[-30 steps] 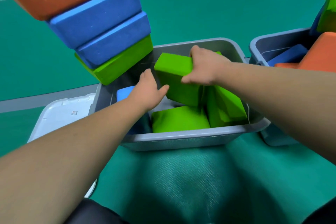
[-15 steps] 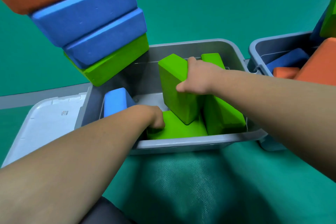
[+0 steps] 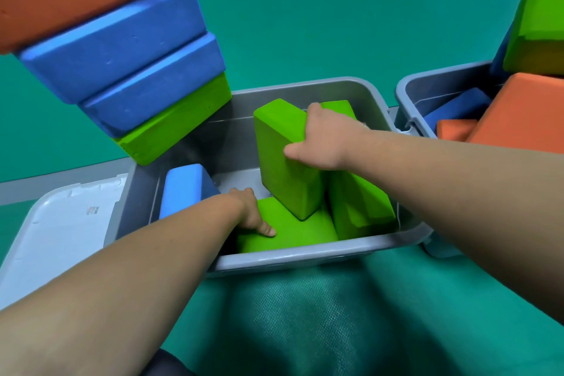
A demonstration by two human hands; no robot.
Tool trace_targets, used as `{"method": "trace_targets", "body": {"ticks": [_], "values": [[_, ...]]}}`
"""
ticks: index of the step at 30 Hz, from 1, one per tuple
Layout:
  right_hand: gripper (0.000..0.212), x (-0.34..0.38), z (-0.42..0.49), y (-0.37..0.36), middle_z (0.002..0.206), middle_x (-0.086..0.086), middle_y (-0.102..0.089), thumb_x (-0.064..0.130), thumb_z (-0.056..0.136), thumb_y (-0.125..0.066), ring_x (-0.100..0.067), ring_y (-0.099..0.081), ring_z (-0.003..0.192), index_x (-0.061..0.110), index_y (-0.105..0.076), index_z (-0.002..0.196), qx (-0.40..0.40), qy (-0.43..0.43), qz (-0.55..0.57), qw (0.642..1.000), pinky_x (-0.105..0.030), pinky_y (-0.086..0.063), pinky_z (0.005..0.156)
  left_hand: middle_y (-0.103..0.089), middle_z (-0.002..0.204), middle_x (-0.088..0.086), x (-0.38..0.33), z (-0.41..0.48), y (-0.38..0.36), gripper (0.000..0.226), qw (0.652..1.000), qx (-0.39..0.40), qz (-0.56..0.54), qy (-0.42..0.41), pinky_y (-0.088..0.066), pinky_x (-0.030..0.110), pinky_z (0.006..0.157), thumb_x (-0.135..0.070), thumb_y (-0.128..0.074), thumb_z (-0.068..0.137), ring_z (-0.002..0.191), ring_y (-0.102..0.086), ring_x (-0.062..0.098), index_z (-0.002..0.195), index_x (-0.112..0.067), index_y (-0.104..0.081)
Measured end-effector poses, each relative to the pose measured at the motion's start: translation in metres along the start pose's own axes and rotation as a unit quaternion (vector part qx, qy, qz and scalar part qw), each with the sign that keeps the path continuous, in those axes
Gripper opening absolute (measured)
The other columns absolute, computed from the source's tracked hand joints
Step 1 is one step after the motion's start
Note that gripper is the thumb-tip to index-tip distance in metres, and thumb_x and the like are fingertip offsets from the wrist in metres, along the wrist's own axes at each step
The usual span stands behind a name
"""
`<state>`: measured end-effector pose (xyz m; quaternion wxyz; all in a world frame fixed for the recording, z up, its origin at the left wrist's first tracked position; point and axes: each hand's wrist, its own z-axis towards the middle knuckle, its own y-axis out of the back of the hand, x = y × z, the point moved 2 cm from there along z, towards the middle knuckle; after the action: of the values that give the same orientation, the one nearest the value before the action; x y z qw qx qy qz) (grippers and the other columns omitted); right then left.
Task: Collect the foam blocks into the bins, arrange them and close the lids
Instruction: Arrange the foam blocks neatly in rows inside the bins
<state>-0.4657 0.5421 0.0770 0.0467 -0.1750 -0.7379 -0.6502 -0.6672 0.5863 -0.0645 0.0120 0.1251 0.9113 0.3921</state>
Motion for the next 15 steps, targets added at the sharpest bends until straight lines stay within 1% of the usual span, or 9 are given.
{"method": "trace_targets", "body": {"ticks": [2, 4, 6, 8, 10, 12, 13, 14, 15], "values": [[0.089, -0.005, 0.002, 0.013, 0.129, -0.018, -0.06, 0.066, 0.076, -0.056, -0.037, -0.061, 0.114, 0.001, -0.042, 0.136, -0.042, -0.026, 0.025, 0.998, -0.037, -0.042, 0.077, -0.035, 0.149, 0.015, 0.001, -0.004, 0.006, 0.13, 1.0, -0.022, 0.015, 0.01, -0.055, 0.045, 0.097, -0.085, -0.081, 0.053, 0.124, -0.059, 0.037, 0.152, -0.015, -0.035], [0.091, -0.013, 0.004, 0.025, 0.125, -0.019, -0.062, 0.067, 0.076, -0.056, -0.036, -0.062, 0.11, 0.0, -0.045, 0.136, -0.072, -0.048, 0.063, 0.994, -0.035, -0.041, 0.076, -0.034, 0.151, 0.018, 0.003, -0.008, 0.013, 0.131, 0.998, -0.039, 0.035, 0.02, -0.05, 0.043, 0.104, -0.093, -0.073, 0.052, 0.13, -0.055, 0.036, 0.15, -0.011, -0.043], [0.087, -0.02, 0.004, 0.033, 0.115, -0.016, -0.064, 0.067, 0.075, -0.057, -0.035, -0.063, 0.104, 0.001, -0.049, 0.131, -0.089, -0.055, 0.083, 0.991, -0.036, -0.043, 0.075, -0.037, 0.152, 0.022, 0.005, -0.012, 0.021, 0.133, 0.998, -0.034, 0.036, 0.027, -0.046, 0.043, 0.11, -0.098, -0.067, 0.052, 0.137, -0.047, 0.036, 0.149, -0.008, -0.048], [0.085, -0.026, 0.001, 0.036, 0.112, -0.015, -0.064, 0.069, 0.072, -0.057, -0.036, -0.063, 0.103, 0.004, -0.05, 0.127, -0.098, -0.063, 0.086, 0.989, -0.038, -0.048, 0.078, -0.039, 0.15, 0.022, 0.006, -0.016, 0.026, 0.137, 0.999, -0.036, 0.018, 0.029, -0.044, 0.044, 0.113, -0.098, -0.068, 0.051, 0.14, -0.041, 0.035, 0.151, -0.009, -0.043], [0.085, -0.028, -0.002, 0.037, 0.116, -0.016, -0.064, 0.069, 0.072, -0.059, -0.037, -0.062, 0.106, 0.005, -0.048, 0.127, -0.1, -0.068, 0.087, 0.989, -0.039, -0.047, 0.08, -0.038, 0.153, 0.019, 0.005, -0.022, 0.031, 0.138, 0.999, -0.045, -0.003, 0.023, -0.045, 0.044, 0.111, -0.093, -0.074, 0.051, 0.141, -0.043, 0.035, 0.155, -0.011, -0.034], [0.083, -0.025, -0.006, 0.038, 0.115, -0.015, -0.062, 0.068, 0.072, -0.062, -0.037, -0.062, 0.106, 0.008, -0.043, 0.127, -0.108, -0.071, 0.084, 0.988, -0.038, -0.043, 0.076, -0.047, 0.152, 0.015, 0.004, -0.029, 0.037, 0.127, 0.998, -0.066, -0.012, 0.007, -0.05, 0.042, 0.104, -0.083, -0.077, 0.056, 0.133, -0.054, 0.034, 0.152, -0.011, -0.036], [0.084, -0.022, -0.008, 0.04, 0.118, -0.015, -0.061, 0.068, 0.072, -0.062, -0.038, -0.062, 0.108, 0.01, -0.041, 0.129, -0.116, -0.073, 0.078, 0.987, -0.039, -0.044, 0.077, -0.052, 0.148, 0.012, 0.004, -0.032, 0.04, 0.121, 0.997, -0.078, -0.012, 0.002, -0.052, 0.042, 0.101, -0.078, -0.077, 0.058, 0.128, -0.058, 0.033, 0.149, -0.011, -0.037], [0.087, -0.019, -0.011, 0.043, 0.124, -0.017, -0.06, 0.068, 0.073, -0.061, -0.04, -0.061, 0.112, 0.011, -0.039, 0.134, -0.123, -0.075, 0.069, 0.987, -0.041, -0.047, 0.082, -0.056, 0.145, 0.01, 0.005, -0.037, 0.042, 0.117, 0.996, -0.088, -0.01, -0.001, -0.053, 0.042, 0.098, -0.076, -0.078, 0.057, 0.124, -0.061, 0.033, 0.147, -0.012, -0.039], [0.091, -0.015, -0.013, 0.046, 0.131, -0.018, -0.058, 0.069, 0.073, -0.059, -0.041, -0.06, 0.117, 0.013, -0.036, 0.141, -0.128, -0.077, 0.061, 0.987, -0.045, -0.049, 0.09, -0.057, 0.144, 0.01, 0.005, -0.041, 0.045, 0.117, 0.995, -0.097, -0.005, -0.001, -0.053, 0.042, 0.098, -0.076, -0.08, 0.055, 0.123, -0.062, 0.033, 0.145, -0.013, -0.04]]}}
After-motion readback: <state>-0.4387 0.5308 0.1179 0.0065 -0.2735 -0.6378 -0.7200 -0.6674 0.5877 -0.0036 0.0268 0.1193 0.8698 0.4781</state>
